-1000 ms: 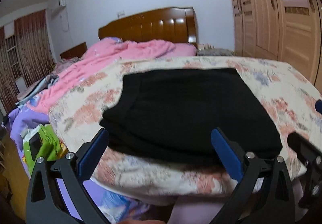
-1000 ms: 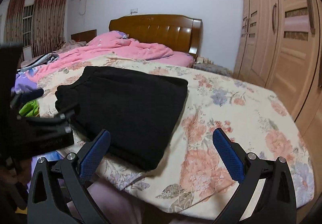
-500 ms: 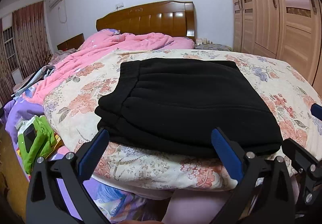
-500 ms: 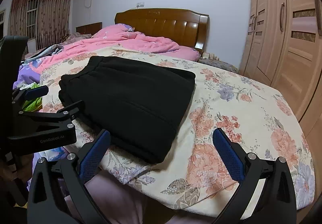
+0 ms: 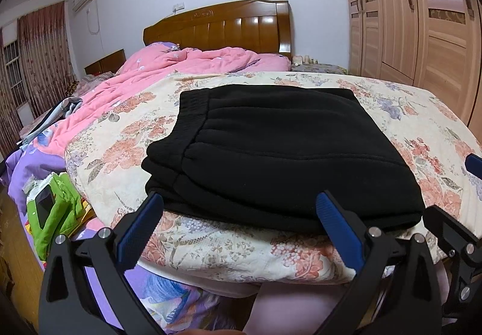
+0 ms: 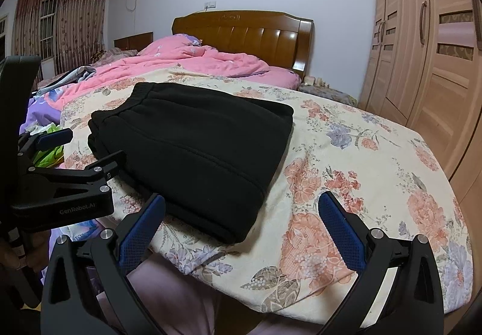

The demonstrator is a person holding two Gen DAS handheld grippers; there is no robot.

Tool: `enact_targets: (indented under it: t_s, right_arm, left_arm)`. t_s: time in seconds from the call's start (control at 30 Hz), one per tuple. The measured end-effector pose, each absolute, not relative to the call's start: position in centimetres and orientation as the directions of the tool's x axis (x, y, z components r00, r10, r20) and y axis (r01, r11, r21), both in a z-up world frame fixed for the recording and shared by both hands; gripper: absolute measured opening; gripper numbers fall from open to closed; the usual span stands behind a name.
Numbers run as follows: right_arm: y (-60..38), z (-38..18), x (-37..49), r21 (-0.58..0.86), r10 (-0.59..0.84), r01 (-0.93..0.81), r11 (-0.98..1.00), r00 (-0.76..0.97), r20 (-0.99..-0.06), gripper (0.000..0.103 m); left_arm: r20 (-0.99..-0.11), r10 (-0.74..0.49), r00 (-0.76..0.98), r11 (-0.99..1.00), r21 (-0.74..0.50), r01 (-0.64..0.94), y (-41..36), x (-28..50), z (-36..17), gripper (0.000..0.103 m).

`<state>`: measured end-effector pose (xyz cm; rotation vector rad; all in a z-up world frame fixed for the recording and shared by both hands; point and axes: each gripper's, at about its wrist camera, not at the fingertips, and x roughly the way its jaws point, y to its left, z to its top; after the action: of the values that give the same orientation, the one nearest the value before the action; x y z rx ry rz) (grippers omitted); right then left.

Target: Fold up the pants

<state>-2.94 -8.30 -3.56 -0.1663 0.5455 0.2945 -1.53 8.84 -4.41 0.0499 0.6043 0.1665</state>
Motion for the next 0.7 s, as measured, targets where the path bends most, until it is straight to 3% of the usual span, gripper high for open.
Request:
enact_targets:
  t_s: [0.7]
  right_arm:
    - [-8.30, -3.82, -2.86, -0.073, 0.236, -0.326, 0.943, 0.805, -0.544, 0.099]
  left_arm:
    - [-0.568, 0.171, 0.805, 0.985, 0.099, -0.140, 9.06, -1.48, -4.54, 0.102]
